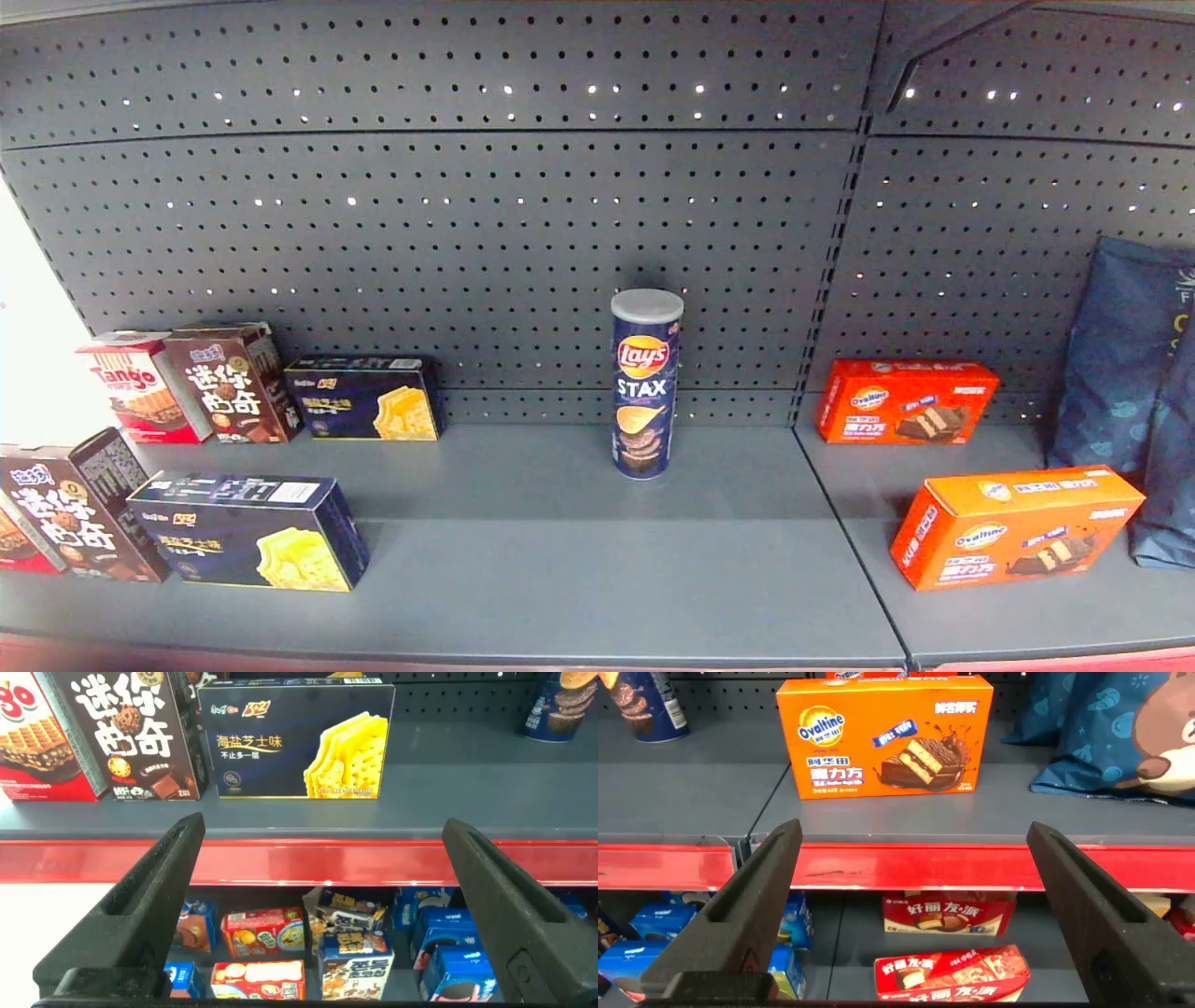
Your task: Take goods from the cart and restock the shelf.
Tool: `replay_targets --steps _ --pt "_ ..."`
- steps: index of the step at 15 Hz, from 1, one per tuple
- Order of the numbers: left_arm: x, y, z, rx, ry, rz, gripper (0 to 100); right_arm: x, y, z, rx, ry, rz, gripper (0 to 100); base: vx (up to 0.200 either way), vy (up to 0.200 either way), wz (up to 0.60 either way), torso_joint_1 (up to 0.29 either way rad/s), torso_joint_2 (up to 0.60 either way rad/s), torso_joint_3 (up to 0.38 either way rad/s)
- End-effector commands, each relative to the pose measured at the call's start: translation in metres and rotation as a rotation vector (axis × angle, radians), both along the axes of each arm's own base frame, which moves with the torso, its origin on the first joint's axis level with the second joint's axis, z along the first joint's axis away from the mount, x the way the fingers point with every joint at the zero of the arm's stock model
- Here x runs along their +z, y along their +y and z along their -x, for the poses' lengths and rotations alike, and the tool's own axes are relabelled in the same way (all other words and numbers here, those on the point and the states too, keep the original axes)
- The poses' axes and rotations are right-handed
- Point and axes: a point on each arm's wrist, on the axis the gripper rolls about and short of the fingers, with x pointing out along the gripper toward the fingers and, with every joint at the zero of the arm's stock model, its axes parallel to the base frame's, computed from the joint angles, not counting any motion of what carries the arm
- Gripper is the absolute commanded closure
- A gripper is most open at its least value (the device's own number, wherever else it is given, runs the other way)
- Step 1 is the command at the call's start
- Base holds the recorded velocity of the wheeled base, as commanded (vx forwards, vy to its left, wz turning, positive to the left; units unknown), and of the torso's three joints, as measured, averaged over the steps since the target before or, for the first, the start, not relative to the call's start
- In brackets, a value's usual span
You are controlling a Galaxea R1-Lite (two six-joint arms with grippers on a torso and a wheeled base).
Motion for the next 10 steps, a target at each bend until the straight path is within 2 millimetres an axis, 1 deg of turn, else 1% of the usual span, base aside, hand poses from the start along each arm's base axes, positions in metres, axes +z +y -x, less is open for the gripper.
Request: replay_targets --steps 1,10 --pt "0.0000 0.0000 0.0000 0.001 0.000 0.000 0 -0.0001 0.0000 -0.0001 -0.001 0.002 0.000 0 0.000 0.000 0.00 0.000 0.00 0.000" --pt "0.0000 0.0000 0.0000 0.002 0.000 0.000 0 -0.0001 0.0000 -0.0001 -0.001 0.002 0.000 0 0.000 0.000 0.00 0.000 0.00 0.000"
